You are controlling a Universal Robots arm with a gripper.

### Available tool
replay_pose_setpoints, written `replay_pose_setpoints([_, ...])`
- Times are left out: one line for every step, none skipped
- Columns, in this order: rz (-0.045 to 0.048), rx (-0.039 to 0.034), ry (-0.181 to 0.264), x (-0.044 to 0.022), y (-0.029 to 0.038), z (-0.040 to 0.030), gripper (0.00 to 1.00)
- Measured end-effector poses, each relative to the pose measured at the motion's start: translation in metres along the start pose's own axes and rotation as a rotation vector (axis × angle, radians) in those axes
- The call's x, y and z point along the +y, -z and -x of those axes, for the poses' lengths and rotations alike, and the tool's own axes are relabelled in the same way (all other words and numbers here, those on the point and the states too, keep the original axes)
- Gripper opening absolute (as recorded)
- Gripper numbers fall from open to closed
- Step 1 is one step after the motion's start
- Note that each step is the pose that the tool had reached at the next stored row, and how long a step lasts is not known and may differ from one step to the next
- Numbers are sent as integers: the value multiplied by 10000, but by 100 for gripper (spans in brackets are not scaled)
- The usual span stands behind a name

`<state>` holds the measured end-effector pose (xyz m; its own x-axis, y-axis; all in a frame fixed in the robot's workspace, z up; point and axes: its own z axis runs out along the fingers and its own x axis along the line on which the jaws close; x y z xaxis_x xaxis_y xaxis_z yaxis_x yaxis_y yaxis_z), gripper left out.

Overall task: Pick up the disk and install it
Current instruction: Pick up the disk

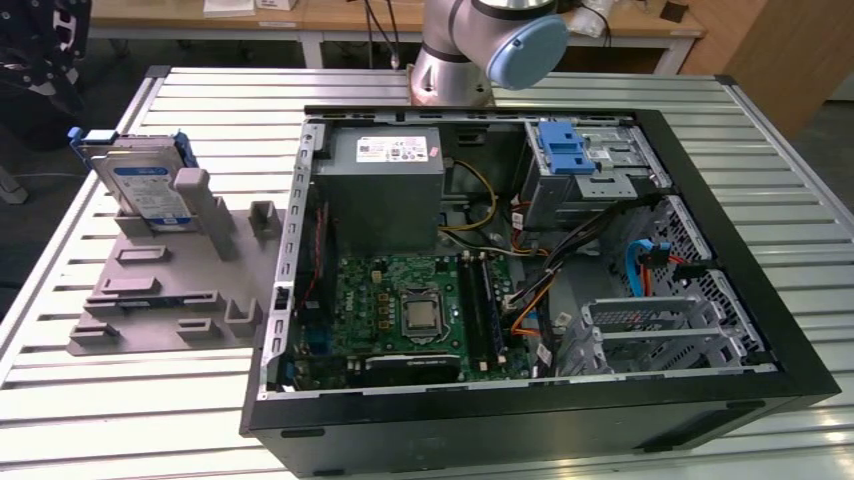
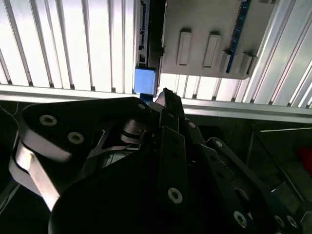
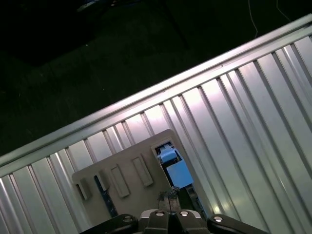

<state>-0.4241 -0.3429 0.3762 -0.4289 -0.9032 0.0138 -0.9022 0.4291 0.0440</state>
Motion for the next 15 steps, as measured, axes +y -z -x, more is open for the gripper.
replay_pose_setpoints([-1, 2, 63, 0, 0, 0, 11])
replay_pose_setpoints([-3, 5, 136, 0, -1, 0, 11])
replay_pose_setpoints([-3, 8, 196, 0, 0, 0, 11])
replay_pose_setpoints([-4, 10, 248, 0, 0, 0, 11])
replay_pose_setpoints([-4, 13, 297, 0, 0, 0, 11])
replay_pose_setpoints([-5, 15, 347, 0, 0, 1, 11])
replay_pose_setpoints([-6, 17, 406, 0, 0, 1, 11])
replay_pose_setpoints([-7, 20, 466, 0, 0, 1, 11])
replay_pose_setpoints([-8, 23, 532, 0, 0, 1, 11])
replay_pose_setpoints([-9, 26, 599, 0, 0, 1, 11])
replay_pose_setpoints([-9, 29, 672, 1, 0, 1, 11])
replay_pose_setpoints([-10, 32, 738, 1, 0, 1, 11])
replay_pose_setpoints([-12, 35, 805, 0, 0, 1, 11])
replay_pose_setpoints([-12, 38, 875, 1, 0, 1, 11])
replay_pose_setpoints([-13, 42, 948, 1, 0, 1, 11])
